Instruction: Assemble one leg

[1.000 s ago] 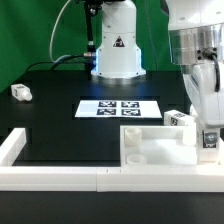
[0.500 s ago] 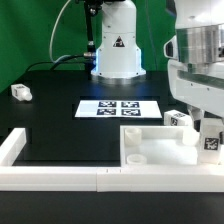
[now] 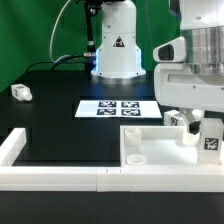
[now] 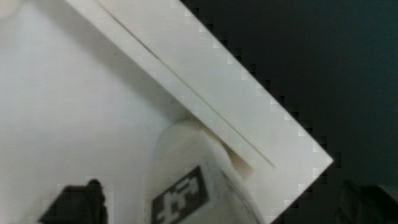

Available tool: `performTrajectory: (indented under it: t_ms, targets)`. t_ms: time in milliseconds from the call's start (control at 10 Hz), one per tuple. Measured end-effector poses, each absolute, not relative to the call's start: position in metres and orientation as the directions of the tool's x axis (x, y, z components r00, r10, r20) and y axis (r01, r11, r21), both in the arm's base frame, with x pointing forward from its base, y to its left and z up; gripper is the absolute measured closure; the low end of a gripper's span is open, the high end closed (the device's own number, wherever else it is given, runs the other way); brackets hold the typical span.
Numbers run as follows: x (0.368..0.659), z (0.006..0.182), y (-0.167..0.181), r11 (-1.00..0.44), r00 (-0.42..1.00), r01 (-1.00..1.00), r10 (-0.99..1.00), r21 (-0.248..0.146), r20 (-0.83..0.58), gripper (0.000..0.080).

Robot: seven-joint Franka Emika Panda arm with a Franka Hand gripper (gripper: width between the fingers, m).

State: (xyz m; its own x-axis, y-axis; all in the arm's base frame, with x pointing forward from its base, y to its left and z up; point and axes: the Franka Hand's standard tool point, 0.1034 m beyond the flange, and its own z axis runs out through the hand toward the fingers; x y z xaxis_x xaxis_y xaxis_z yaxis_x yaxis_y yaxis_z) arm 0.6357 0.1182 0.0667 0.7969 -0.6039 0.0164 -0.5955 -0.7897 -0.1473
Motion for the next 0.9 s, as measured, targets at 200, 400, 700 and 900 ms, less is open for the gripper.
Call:
performTrajectory:
  t_ms: [200, 400, 700, 900]
  targets:
    - [0.6370, 0.0659, 0.1141, -0.941, 0.941, -0.323, -0.330, -0.103, 0.069, 0.0150]
    - [0.6372, 0.0657, 0.1140, -0.925, 0.926, -0.363, -0.371, -0.109, 0.064, 0.0300]
    - [0.6371, 0.0657, 0.1143, -0.857, 0.859, -0.502, -0.510, -0.119, 0.046, 0.0513]
    - [0.6372, 0.0655, 0.1154, -0.708, 0.712, -0.695, -0.702, -0.126, 0.016, 0.0513]
